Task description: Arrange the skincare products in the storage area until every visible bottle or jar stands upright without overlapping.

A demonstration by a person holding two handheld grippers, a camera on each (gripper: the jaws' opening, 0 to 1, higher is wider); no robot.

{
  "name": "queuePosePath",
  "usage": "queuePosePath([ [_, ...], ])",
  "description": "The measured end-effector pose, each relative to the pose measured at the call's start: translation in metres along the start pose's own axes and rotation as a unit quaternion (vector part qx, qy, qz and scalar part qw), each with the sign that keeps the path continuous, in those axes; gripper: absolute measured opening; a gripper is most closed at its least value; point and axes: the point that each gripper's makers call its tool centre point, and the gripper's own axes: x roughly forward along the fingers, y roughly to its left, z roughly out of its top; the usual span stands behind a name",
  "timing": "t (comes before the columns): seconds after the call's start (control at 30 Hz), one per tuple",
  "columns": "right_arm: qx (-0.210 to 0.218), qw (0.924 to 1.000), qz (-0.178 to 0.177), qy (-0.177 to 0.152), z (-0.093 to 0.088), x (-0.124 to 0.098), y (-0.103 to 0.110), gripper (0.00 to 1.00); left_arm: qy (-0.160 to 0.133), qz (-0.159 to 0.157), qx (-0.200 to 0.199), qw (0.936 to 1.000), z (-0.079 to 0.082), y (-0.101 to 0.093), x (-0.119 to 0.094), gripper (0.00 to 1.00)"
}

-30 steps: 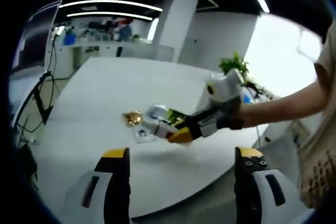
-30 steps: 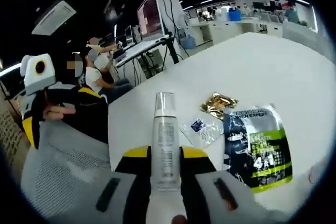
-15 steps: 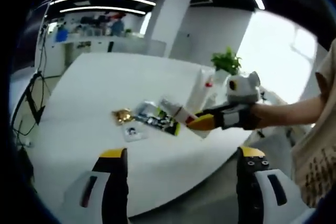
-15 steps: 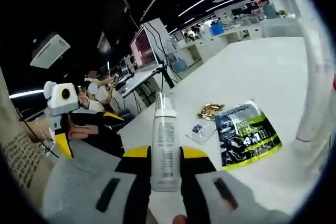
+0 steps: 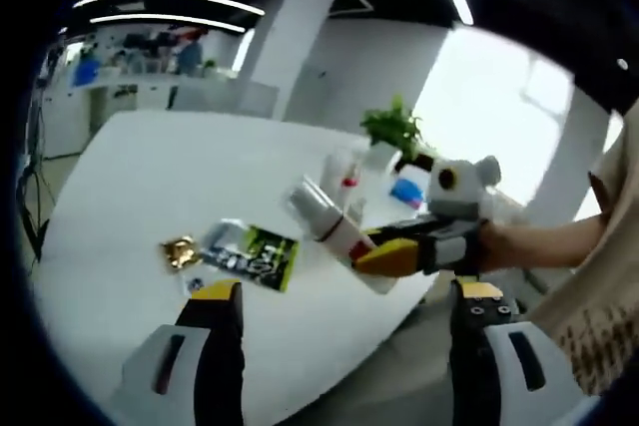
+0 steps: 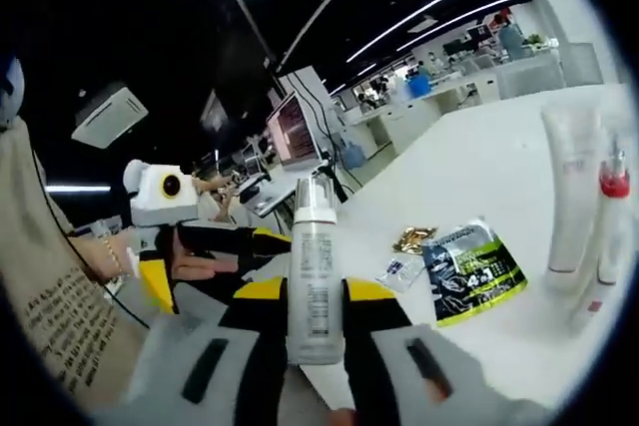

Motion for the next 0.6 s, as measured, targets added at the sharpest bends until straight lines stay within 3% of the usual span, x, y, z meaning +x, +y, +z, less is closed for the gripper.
queuePosePath([
  [0.1,0.01,0.9998,0.006,-0.015,0.004,-0.007,0.006,0.2,-0.009,-0.041,-0.024,0.9988,0.005,-0.016,0.008,0.81],
  [0.3,0.05,0.9968,0.034,-0.051,0.011,-0.021,0.024,0.2,-0.033,-0.093,-0.067,0.9929,0.015,-0.033,0.015,0.8],
  [0.5,0.12,0.9847,0.063,-0.109,0.024,-0.031,0.035,0.2,-0.059,-0.151,-0.106,0.981,0.028,-0.049,0.015,0.69],
  [0.6,0.13,0.9824,0.07,-0.114,0.023,-0.034,0.039,0.2,-0.076,-0.169,-0.126,0.9747,0.036,-0.054,0.015,0.63],
])
